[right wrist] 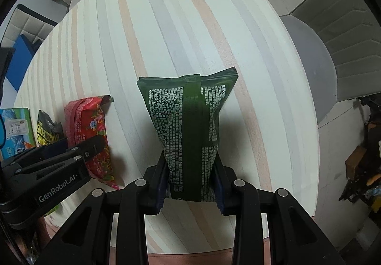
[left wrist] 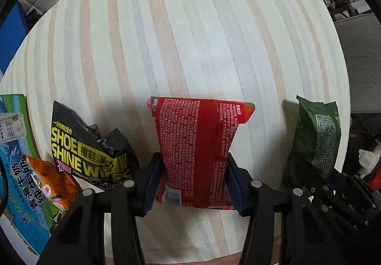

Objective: Organize soft objects
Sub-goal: 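Carry both snack bags into the box and open both grippers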

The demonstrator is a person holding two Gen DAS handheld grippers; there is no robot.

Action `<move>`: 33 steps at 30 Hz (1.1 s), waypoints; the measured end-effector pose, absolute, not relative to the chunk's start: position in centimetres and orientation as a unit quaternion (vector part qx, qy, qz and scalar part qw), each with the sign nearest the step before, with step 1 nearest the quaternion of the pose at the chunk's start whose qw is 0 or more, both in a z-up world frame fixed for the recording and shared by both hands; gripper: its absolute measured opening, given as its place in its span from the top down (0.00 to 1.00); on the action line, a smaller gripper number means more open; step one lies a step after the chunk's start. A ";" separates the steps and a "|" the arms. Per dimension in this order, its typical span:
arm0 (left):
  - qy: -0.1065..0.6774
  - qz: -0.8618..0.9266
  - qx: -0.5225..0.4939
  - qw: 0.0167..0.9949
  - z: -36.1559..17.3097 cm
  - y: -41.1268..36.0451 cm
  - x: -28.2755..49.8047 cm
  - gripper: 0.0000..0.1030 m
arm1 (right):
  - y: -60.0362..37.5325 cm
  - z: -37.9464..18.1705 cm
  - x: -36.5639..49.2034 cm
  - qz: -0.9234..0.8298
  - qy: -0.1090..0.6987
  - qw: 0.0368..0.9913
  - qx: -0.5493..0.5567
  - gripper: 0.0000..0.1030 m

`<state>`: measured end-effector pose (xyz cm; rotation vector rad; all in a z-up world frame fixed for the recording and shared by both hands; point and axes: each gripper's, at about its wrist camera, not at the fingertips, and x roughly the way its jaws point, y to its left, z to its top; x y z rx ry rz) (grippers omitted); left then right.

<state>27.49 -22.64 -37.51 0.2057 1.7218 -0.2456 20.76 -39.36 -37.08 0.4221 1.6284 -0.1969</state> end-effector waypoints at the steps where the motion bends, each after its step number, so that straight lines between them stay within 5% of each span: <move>1: 0.754 -0.109 0.087 0.642 -37.2 -22.6 27.6 0.58 | -39.3 -37.1 20.6 -0.089 0.720 0.663 0.187 0.66; 15: 0.681 -0.157 -0.003 0.715 -24.5 -14.0 24.4 0.60 | -34.7 -27.1 17.9 -0.043 0.665 0.717 0.204 0.71; 25: 0.636 -0.119 -0.033 0.762 -15.4 2.4 23.2 0.60 | -19.9 -18.1 17.0 0.078 0.632 0.747 0.190 0.71; 33: 0.655 -0.044 0.015 0.755 -16.6 15.9 23.3 0.60 | -1.4 -18.4 19.5 0.174 0.647 0.718 0.191 0.71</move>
